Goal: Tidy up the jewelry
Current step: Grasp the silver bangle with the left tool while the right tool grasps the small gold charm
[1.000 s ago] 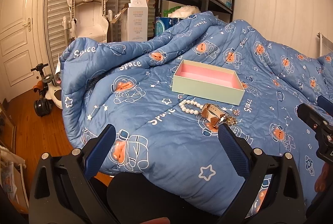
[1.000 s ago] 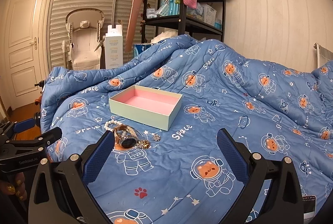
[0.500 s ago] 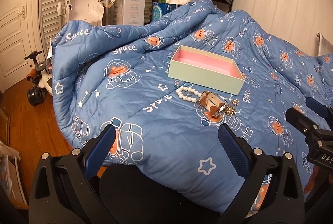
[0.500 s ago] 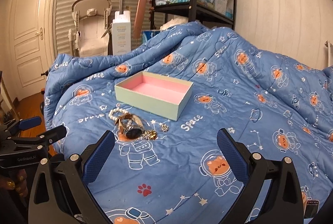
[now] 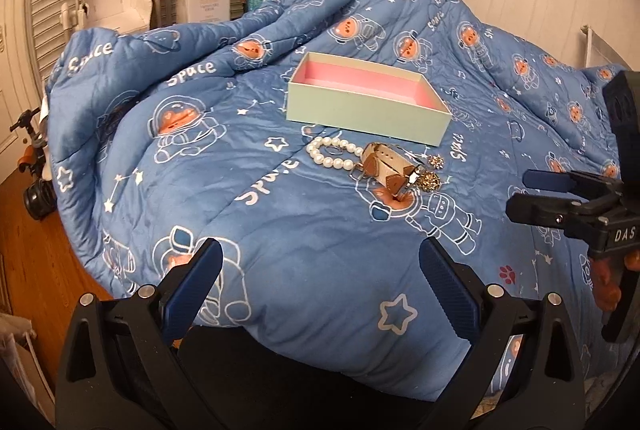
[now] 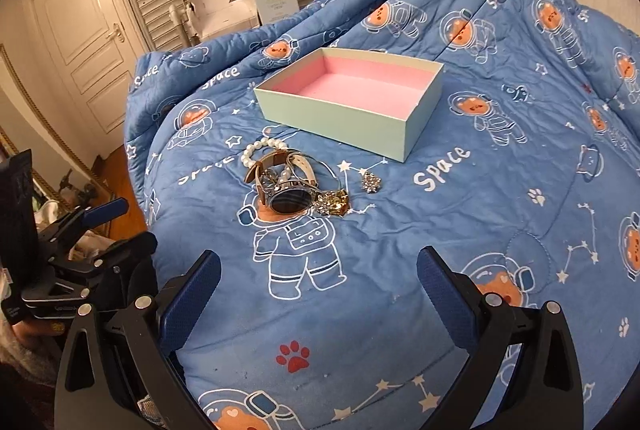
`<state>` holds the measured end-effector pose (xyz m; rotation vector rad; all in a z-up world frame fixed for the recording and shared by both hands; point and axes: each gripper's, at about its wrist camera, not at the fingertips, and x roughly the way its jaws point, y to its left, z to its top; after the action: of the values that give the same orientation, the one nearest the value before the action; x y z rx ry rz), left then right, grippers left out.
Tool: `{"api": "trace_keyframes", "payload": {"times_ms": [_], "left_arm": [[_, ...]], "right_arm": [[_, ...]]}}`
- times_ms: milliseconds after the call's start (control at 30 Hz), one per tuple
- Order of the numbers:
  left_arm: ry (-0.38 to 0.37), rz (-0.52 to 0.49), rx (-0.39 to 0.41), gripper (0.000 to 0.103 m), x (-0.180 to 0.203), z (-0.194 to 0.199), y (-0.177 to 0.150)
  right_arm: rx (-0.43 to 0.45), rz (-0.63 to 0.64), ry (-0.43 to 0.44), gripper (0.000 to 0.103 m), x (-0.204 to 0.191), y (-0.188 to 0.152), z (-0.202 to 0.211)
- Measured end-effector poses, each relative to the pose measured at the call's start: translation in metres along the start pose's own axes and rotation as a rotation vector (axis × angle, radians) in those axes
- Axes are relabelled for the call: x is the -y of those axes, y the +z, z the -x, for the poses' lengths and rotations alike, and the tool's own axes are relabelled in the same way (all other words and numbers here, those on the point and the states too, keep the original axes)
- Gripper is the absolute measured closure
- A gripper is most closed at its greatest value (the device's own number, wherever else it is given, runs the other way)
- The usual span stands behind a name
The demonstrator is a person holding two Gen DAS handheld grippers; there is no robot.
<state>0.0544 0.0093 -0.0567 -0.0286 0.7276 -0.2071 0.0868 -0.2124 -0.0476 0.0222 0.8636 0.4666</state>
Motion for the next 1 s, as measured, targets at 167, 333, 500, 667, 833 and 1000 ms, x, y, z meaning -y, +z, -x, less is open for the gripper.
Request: {"api": "trace_keyframes", "payload": {"times_ms": [167,333,500,667,833,1000], "left_arm": [[-0.059,-0.070,-0.043,0.006,0.009,-0.023,0.009],[-0.090,-0.081,-0.070,0.011,0.014,-0.040,0.017],[-0.114,-0.112,-0.076,0.013,0.021,-0.054,0.028],[-0.163,-0.133,-0.068,0.021,0.030,-0.062,0.043],[-0.199,-0.175,-0.078,0.021,0.040,-0.072,0.060],[-0.207,-0.242,-0.108,0.021,0.047,-0.085,0.065]], "right_arm": [[-0.026,0.079,-0.025,0.032,0.016,0.020,-0.018],[-0.076,0.074,-0.034,0.053,0.036,0.037,-0.042],[-0.097,0.081,-0.037,0.058,0.043,0.045,-0.058],[-0.126,0.083,-0.018,0.060,0.045,0.048,-0.068],[-0.147,0.066,-0.005,0.066,0.050,0.049,-0.079],[-0.164,0.068,0.011,0.075,0.052,0.052,-0.092]]}}
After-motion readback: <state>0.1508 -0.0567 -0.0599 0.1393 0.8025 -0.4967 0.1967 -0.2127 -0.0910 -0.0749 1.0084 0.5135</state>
